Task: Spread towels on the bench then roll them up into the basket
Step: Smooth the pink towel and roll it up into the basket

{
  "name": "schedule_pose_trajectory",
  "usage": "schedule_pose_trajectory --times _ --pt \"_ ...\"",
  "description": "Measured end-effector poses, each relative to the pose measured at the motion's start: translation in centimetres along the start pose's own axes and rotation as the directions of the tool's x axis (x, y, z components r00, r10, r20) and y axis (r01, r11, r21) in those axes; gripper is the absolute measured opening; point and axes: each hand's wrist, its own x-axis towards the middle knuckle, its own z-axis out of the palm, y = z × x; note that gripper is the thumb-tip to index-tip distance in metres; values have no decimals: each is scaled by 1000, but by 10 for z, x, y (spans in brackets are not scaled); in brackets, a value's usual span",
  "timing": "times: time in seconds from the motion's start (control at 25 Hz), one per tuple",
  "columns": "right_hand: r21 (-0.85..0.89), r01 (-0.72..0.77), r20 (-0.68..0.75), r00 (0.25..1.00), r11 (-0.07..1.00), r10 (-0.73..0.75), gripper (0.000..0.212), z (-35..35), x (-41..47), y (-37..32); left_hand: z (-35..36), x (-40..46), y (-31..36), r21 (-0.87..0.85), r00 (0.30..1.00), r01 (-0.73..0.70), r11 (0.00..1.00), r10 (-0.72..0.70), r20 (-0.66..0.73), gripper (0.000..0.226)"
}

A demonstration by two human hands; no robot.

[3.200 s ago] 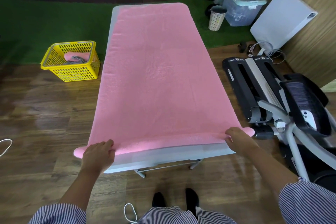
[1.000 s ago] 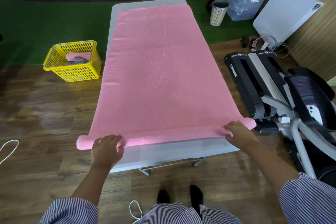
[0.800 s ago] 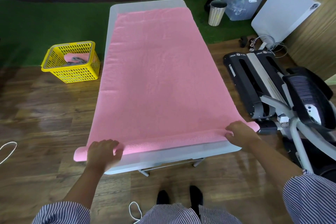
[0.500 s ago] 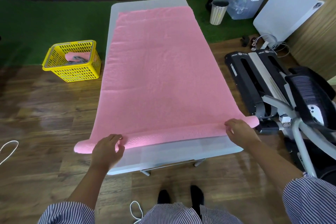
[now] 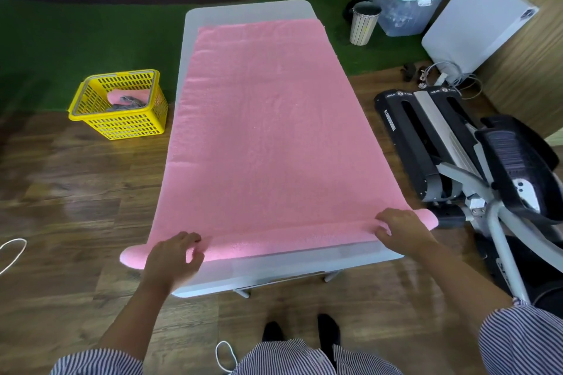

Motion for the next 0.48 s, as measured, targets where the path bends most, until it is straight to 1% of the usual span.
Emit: schedule_pose_trajectory --times 0.08,0.12,0.16,0.24,0.32,0.4,0.48 --pt "8 29 -145 989 1000 -27 28 4 3 -2 2 5 2 48 994 -82 995 85 -67 36" --pt "17 28 -185 982 999 -24 29 5 4 -5 4 7 6 55 990 -97 994 102 -100 34" --pt "26 25 -191 981 999 -20 30 7 5 -6 5 7 12 53 987 -102 993 108 -123 33" --pt "50 19 -110 994 999 -13 34 11 3 -9 7 5 20 40 988 -98 994 102 -113 32" --pt "67 -7 -43 999 998 9 41 11 2 -8 9 3 23 42 994 -80 996 83 -77 39" --pt "64 -25 -35 999 998 28 40 7 5 -7 8 4 23 43 998 -42 998 44 -53 36" --pt "24 -33 -24 999 999 34 35 1 7 -7 5 4 24 70 1000 -8 998 10 -24 34"
